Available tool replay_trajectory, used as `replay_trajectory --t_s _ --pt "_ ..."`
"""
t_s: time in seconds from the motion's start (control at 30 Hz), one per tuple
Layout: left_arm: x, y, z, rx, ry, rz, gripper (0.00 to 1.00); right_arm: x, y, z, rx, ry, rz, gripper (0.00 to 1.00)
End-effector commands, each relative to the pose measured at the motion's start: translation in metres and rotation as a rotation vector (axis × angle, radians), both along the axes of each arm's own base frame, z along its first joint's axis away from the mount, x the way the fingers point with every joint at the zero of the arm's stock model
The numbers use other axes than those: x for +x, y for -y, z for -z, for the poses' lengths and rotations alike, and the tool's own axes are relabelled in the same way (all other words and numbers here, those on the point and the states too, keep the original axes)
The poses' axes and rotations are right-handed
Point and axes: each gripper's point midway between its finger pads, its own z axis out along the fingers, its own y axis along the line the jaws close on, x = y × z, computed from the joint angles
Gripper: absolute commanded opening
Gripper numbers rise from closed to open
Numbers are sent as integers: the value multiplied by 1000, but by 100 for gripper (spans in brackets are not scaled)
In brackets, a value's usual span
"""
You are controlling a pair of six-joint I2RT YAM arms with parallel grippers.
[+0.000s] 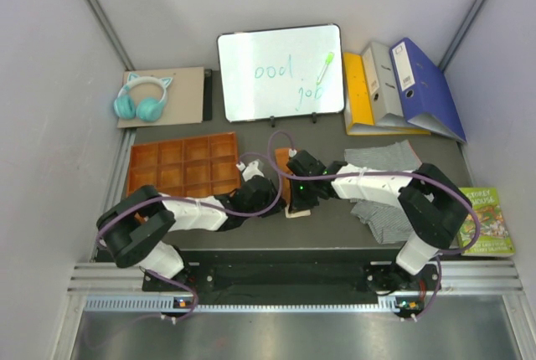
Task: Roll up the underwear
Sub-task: Fold the underwear at the center of the board.
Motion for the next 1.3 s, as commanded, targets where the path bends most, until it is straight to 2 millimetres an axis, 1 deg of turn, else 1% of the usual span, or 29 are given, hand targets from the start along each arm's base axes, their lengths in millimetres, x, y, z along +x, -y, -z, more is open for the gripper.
replay_trajectory --t_s 0.0,0.03,0.1,0.17,0.23,0.27,0.3,0.33,0.37,0.47,0.6,0.73,0.77,0.87,0.93,1.0,1.03,1.07,1.1,1.13,1.23,1.27 --pt "-3 -16 -18 12 36 -24 39 5 -9 3 -5 17 3 0" --pt "-2 -20 -18 24 42 -39 41 5 -9 3 -5 17 3 0" --pt "0 -22 -24 17 61 -45 44 5 -9 3 -4 15 4 0" --pt "3 -18 -28 1 79 -45 47 5 -9 1 -2 18 3 0" --pt "4 -14 -27 -2 77 -36 48 5 -8 1 -4 18 3 0" --pt "5 -8 -30 -23 80 -25 48 4 -8 1 -3 17 1 0" --pt "6 -6 -26 -23 74 -23 49 4 -7 0 -4 18 3 0" --pt "8 -2 -28 -38 80 -23 49 4 -7 0 -5 19 3 0" --pt "9 -1 -26 -38 77 -26 49 4 -7 0 -5 19 4 0" --pt "11 2 -16 -28 63 -29 49 4 -6 -2 -2 21 4 0" --pt "14 8 -12 -45 61 -29 49 3 -5 -3 -4 23 2 0" --pt "15 10 -9 -50 59 -31 49 2 -4 -3 -4 23 3 0" --pt "15 9 -6 -42 54 -32 49 1 -4 -3 -3 22 1 0" --pt "14 11 -1 -49 44 -26 45 2 -5 -4 3 21 1 0" --pt "13 14 -1 -70 46 -24 32 2 -6 -5 4 20 -3 0" --pt "13 13 3 -66 37 -29 20 2 -7 -11 11 27 -10 0" --pt "13 11 6 -55 30 -33 9 0 -5 -12 4 22 -13 8" --pt "13 10 7 -52 24 -34 4 0 -4 -16 4 25 -15 13" --pt "13 7 9 -43 17 -38 1 1 -4 -25 12 42 -23 19" --pt "12 4 10 -39 11 -41 0 -1 2 -29 -7 45 -23 30" --pt "11 -4 13 -34 1 -45 0 0 12 -56 -4 100 -23 48" --pt "11 -5 14 -33 3 -40 0 -3 23 -58 -41 101 -15 58"
